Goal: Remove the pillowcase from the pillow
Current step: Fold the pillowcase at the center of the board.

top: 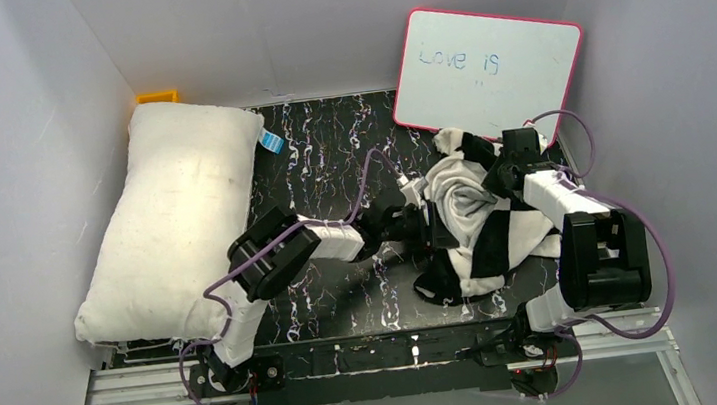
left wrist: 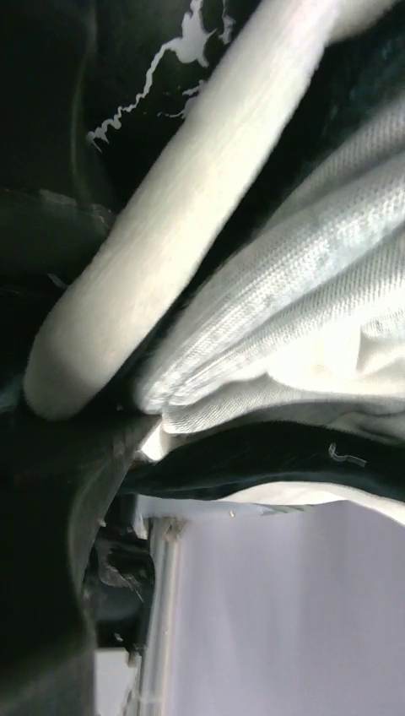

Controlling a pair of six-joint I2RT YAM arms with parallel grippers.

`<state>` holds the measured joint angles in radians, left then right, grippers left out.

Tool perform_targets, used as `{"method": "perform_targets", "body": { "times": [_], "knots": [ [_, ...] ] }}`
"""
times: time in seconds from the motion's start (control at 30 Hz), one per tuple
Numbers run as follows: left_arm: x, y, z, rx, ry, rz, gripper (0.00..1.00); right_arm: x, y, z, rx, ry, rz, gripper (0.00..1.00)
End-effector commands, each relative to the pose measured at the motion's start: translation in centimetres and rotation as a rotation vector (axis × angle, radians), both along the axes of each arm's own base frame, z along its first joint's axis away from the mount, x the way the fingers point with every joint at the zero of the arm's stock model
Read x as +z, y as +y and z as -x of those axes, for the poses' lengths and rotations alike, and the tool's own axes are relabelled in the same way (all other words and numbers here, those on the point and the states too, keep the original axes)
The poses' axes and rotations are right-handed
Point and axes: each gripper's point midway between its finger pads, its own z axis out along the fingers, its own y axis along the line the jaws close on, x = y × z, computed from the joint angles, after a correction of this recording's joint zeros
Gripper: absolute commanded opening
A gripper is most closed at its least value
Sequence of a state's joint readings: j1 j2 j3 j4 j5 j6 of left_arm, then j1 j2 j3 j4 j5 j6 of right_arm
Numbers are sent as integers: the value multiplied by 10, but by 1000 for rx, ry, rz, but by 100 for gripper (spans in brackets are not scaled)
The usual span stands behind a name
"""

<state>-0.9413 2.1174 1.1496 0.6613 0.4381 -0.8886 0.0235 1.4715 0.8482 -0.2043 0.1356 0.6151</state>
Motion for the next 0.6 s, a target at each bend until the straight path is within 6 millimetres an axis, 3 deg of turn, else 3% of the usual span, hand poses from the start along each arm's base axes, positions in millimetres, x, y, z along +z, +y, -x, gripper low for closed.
{"method": "perform_targets", "body": {
  "times": [0.0,0.03,0.07,0.17,0.27,0.3,0.33,0.47,0.57],
  "knots": [
    [20,-16,0,-53,53,99,32,42,20,-21,91,-139,-61,0],
    [24,-11,-9,-37,50,108,9,47,24,-23,105,-153,-69,0],
    [28,-3,-22,-7,52,111,0,54,31,-24,126,-170,-82,0],
    [43,42,-73,115,29,106,0,71,53,-24,178,-213,-126,0],
    [60,110,-136,243,-130,-57,0,93,83,-25,232,-262,-173,0],
    [88,127,-161,285,-261,-140,0,101,94,-26,244,-279,-193,0],
    [102,142,-178,289,-390,-261,0,109,106,-26,257,-297,-215,0],
    [166,174,-207,312,-670,-474,0,146,149,-25,292,-373,-289,0],
    [197,177,-197,276,-802,-442,0,167,157,-11,279,-432,-278,0]
  ]
}}
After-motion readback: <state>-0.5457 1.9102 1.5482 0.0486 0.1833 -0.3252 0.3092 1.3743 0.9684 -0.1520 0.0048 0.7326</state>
